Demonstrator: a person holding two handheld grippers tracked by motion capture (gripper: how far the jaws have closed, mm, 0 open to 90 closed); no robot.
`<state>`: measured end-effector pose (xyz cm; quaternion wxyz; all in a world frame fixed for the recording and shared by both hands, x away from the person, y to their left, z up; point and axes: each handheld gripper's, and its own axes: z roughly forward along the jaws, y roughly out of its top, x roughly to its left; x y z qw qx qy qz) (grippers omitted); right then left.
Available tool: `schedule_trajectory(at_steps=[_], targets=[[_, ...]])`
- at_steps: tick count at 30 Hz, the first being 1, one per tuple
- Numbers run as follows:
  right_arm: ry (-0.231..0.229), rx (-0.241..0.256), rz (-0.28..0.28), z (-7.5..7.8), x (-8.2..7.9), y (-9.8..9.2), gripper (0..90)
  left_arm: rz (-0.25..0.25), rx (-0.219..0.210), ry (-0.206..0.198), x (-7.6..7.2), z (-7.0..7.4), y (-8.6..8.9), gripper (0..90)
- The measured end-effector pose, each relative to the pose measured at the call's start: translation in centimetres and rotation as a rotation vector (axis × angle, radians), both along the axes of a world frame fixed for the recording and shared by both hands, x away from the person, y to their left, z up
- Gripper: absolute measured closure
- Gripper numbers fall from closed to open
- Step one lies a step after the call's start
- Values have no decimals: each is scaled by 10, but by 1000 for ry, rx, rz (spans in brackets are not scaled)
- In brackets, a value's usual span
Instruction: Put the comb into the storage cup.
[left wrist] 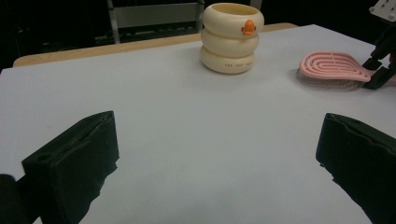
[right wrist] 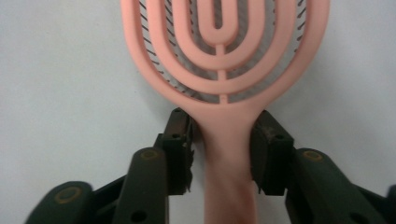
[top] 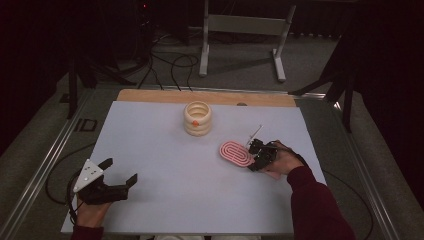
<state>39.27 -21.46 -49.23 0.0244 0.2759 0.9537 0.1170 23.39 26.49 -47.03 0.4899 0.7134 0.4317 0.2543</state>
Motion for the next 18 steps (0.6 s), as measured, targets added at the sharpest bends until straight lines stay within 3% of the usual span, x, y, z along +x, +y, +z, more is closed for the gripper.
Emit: schedule_trajectory(at_steps=[8,11,18], targets=[[39,3,6,0,1,-1,673,-3,4,2,0,0,0,0],[53,20,-6,0,1,-2,639,-1,7,7,1,-1,-1,0],[23,-12,13,0,1,2,660,-5,12,10,1,-2,-2,0]])
